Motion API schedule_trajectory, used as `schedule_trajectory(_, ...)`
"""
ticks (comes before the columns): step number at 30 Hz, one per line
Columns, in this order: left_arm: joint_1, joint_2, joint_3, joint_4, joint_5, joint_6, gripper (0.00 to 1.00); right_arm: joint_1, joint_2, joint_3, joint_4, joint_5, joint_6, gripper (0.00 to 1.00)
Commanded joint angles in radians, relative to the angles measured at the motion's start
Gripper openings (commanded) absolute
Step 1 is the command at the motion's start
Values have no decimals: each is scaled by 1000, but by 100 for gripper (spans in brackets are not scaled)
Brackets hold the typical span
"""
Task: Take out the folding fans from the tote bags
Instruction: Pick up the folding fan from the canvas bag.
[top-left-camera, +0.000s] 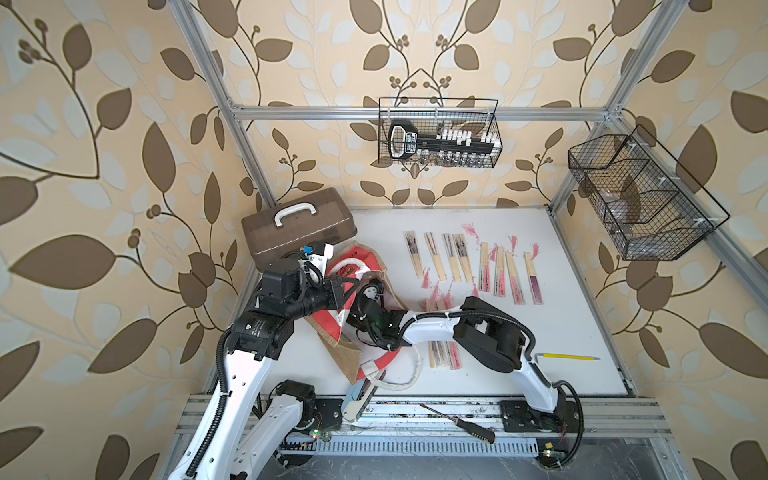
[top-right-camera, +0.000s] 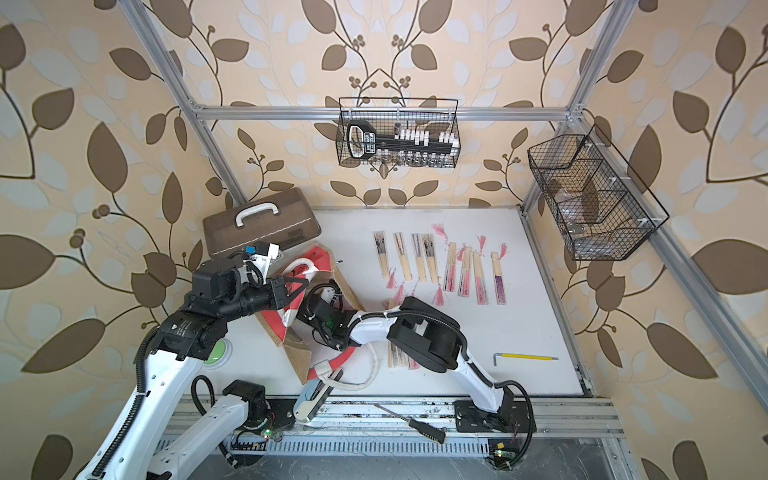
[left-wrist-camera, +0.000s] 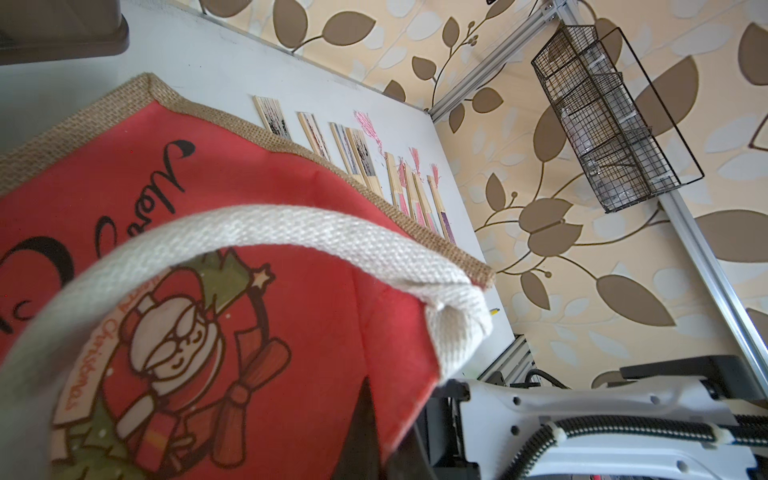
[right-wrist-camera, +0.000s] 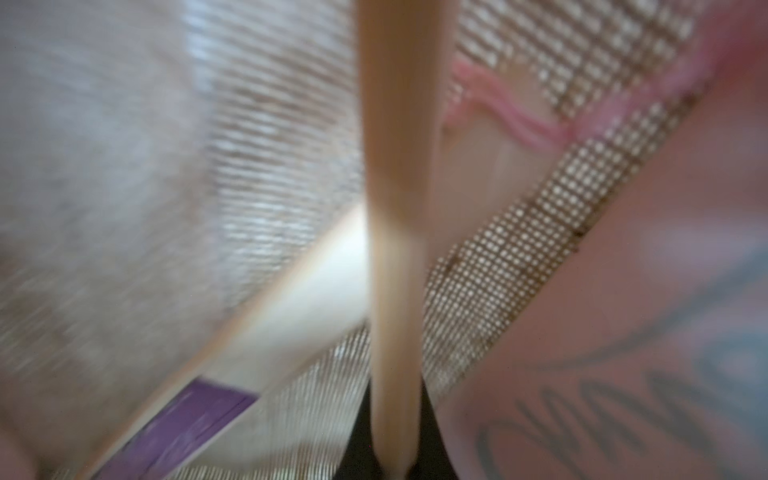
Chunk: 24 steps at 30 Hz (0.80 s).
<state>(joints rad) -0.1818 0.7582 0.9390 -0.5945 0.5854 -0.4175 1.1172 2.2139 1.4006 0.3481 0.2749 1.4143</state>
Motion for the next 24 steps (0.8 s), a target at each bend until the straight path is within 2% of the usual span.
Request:
schedule_trajectory(1, 2, -12, 3, 52, -9, 31, 0, 9, -89, -64, 21, 23, -49, 0)
schedule_trajectory(9, 2, -10, 1, 48, -32, 40, 0, 34, -205, -183, 1, 79, -86, 0)
schedule_trajectory(16, 2, -10, 2, 34, -38, 52, 0, 53, -270, -223, -22, 132, -135, 0)
schedule_trajectory(24, 2, -17, -6, 33, -41, 53, 0, 65, -359, -290, -19, 199, -238, 0)
